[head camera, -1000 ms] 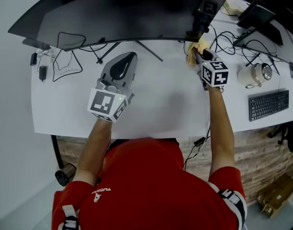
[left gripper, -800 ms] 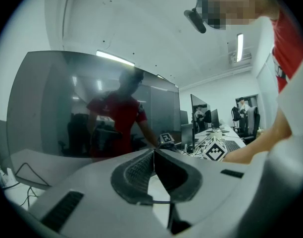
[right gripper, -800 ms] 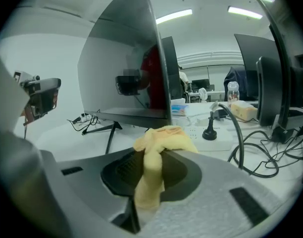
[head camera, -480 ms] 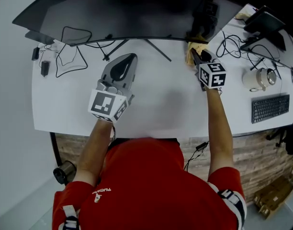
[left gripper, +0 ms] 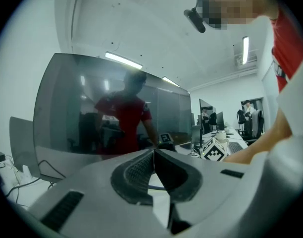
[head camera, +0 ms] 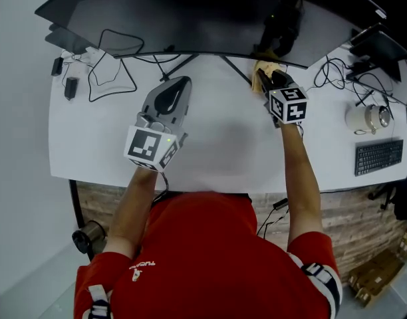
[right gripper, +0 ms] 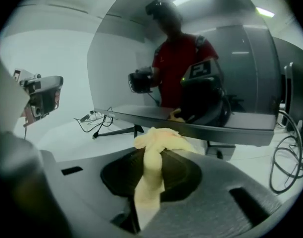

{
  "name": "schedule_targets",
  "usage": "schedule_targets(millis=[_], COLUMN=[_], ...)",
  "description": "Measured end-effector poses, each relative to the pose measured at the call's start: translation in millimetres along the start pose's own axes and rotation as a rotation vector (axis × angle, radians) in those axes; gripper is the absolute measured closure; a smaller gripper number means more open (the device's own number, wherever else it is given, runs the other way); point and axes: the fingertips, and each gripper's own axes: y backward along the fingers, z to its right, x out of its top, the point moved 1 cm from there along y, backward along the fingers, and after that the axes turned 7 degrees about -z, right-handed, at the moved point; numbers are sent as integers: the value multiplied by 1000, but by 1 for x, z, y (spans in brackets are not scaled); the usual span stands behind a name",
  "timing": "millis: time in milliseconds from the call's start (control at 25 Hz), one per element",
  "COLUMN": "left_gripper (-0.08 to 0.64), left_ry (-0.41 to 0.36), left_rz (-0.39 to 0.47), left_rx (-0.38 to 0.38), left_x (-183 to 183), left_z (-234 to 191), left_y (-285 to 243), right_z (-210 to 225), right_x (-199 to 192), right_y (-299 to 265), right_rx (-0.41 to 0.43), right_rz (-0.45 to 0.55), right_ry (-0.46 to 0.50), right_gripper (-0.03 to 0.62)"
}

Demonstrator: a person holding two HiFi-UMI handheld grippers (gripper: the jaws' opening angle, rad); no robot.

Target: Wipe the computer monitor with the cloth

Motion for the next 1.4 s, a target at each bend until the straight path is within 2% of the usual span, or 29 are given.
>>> schedule_targets(millis=[1400], left_gripper=[551], left_ry=[64], left_rz=[15], left_rx=[152], left_x=[-36], left_z=[-201], left_y=[144], right_z=[-244], right_x=[83], right_y=[-155], right_rx=[169], right_rz=[-29], right_ry=[130], right_gripper=[517])
